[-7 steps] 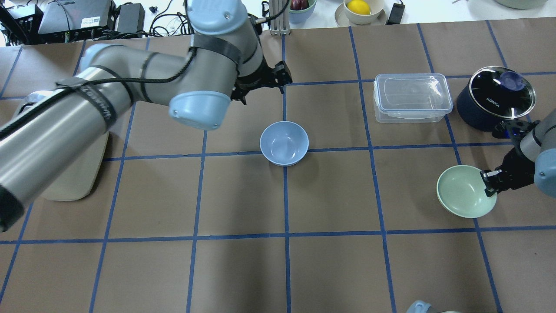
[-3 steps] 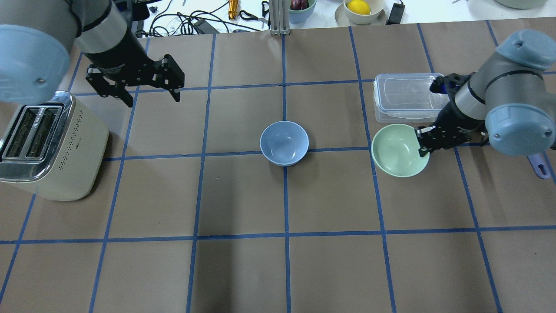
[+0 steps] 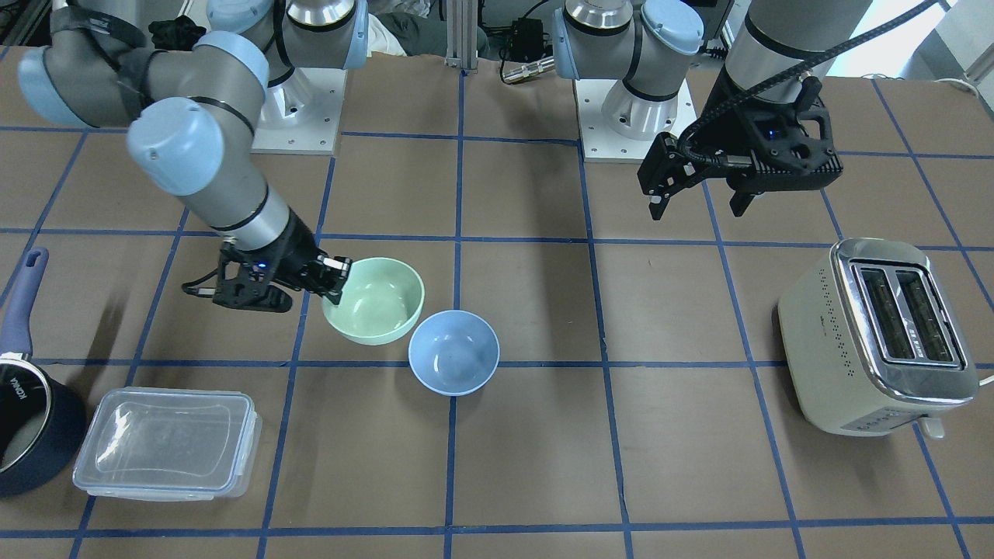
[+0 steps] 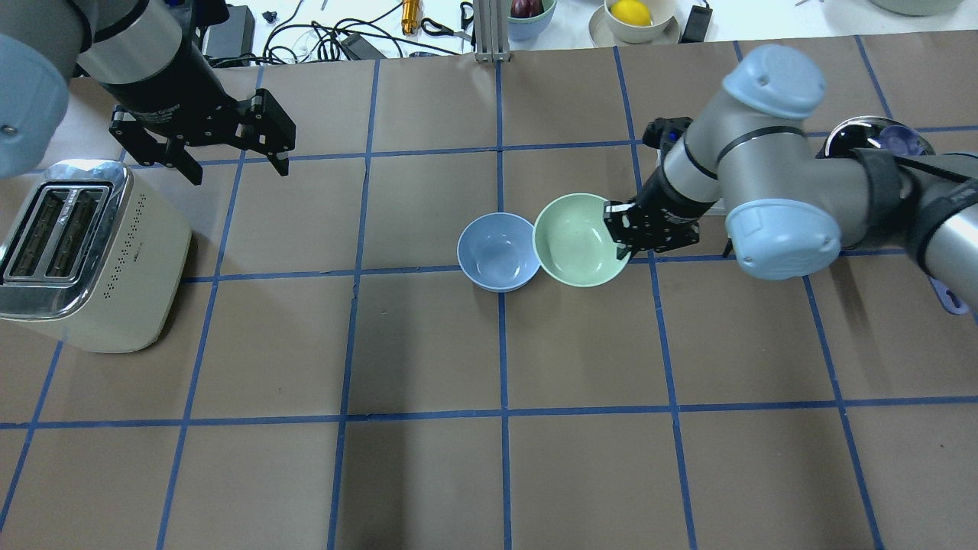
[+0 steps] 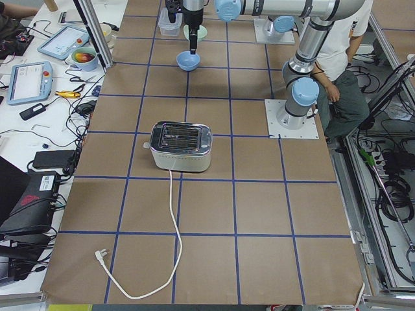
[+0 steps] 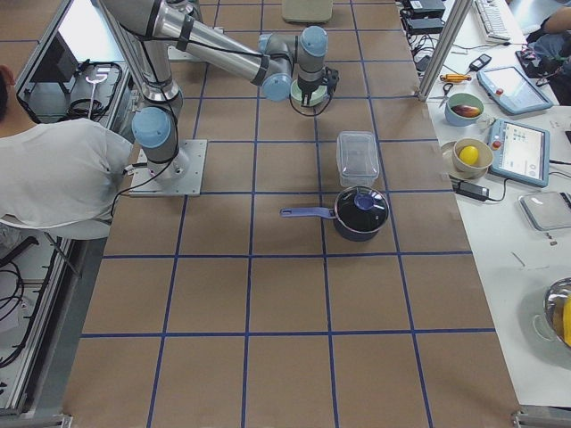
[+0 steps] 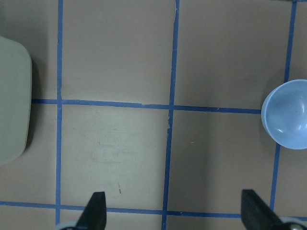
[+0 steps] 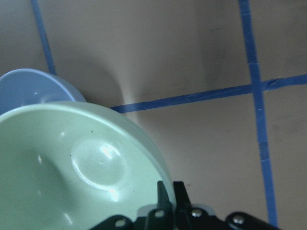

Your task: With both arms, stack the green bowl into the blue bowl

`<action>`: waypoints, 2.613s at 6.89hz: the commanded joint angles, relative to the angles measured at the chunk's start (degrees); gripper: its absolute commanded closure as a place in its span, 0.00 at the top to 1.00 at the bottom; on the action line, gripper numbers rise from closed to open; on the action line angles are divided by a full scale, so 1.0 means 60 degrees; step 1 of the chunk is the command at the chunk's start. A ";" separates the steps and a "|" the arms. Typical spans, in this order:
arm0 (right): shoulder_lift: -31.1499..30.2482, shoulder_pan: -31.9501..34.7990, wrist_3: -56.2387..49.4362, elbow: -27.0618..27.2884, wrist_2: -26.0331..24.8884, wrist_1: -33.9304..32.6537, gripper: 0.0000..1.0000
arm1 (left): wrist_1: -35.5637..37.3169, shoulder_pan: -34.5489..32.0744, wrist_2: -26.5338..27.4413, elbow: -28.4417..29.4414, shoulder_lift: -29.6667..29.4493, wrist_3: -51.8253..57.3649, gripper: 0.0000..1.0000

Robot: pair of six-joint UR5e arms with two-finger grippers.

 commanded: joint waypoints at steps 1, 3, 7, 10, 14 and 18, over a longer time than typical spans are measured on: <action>0.1079 0.1022 0.0939 -0.0955 -0.0138 -0.0163 0.00 | -0.0057 -0.0128 -0.0107 0.0216 -0.0049 -0.0014 1.00; 0.1726 0.1389 0.0927 -0.1149 -0.0124 -0.0119 0.00 | 0.0001 -0.0158 -0.0108 0.0230 -0.0064 0.0030 1.00; 0.1947 0.1390 0.1029 -0.1587 -0.0167 -0.0061 0.42 | 0.0016 -0.0173 -0.0210 0.0157 -0.0064 0.0001 1.00; 0.1890 0.1332 0.0912 -0.2098 -0.0559 0.0157 0.96 | 0.0031 -0.0173 -0.0211 0.0113 -0.0064 -0.0043 1.00; 0.0080 0.1113 0.0272 -0.4691 -0.1970 0.5788 0.98 | 0.0031 -0.0173 -0.0211 0.0099 -0.0064 -0.0058 1.00; -0.0848 0.0922 -0.0917 -0.4534 -0.1969 0.5872 0.96 | 0.0031 -0.0187 -0.0211 0.0069 -0.0064 -0.0043 1.00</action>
